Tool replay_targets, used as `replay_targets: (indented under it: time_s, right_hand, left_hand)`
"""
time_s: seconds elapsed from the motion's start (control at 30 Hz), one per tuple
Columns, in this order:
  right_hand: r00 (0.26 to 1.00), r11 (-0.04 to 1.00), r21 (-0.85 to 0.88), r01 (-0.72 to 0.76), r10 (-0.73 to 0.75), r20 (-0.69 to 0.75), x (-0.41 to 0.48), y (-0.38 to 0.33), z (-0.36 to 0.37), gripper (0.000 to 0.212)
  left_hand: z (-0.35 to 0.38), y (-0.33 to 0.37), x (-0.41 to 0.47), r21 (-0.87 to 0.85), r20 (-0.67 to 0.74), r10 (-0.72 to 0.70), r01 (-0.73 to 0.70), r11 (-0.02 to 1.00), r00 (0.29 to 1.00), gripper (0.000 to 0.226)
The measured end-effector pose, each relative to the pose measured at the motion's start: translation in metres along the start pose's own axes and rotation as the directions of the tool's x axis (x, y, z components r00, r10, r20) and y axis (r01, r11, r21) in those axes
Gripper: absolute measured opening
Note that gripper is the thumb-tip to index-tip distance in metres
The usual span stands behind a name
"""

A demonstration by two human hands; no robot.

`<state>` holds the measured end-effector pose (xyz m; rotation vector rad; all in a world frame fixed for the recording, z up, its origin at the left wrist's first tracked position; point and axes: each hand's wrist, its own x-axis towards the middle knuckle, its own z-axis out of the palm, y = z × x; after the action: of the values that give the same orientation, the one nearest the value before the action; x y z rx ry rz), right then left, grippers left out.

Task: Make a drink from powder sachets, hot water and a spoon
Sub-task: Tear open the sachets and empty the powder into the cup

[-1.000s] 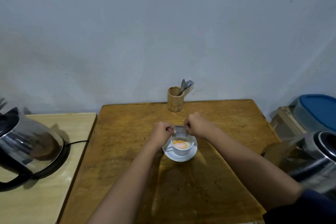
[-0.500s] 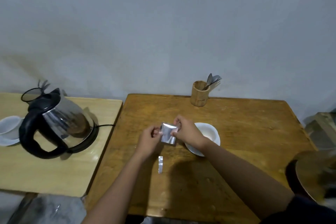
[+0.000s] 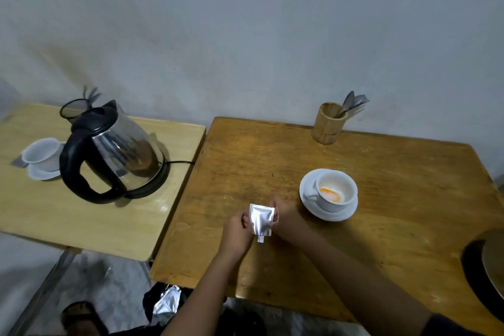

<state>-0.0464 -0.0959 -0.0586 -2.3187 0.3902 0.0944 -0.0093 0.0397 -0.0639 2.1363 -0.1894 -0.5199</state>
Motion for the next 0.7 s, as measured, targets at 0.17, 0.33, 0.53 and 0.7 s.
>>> replay_targets:
  time_s: [0.17,0.33,0.53,0.7]
  right_hand:
    - [0.998,0.997,-0.038,0.06,-0.061,-0.025,-0.004,0.007,0.01,0.025]
    - [0.998,0.985,-0.161,0.066,-0.068,-0.002,-0.009,0.007,0.013,0.031]
    - [0.985,0.96,-0.235,0.154,-0.168,-0.042,-0.021,0.009,0.018,0.02]
    - [0.967,0.942,-0.218,0.253,-0.253,0.03,-0.033,0.007,0.008,0.03]
  left_hand:
    - [0.003,-0.005,-0.002,0.069,-0.008,0.058,-0.058,0.996,0.998,0.032]
    - [0.007,-0.006,-0.008,0.164,-0.009,0.113,-0.11,0.98,0.994,0.033]
    - [0.011,-0.014,-0.01,0.424,0.069,0.184,-0.196,0.884,0.981,0.043]
    - [0.004,-0.004,-0.01,0.483,0.162,0.128,-0.191,0.854,0.979,0.046]
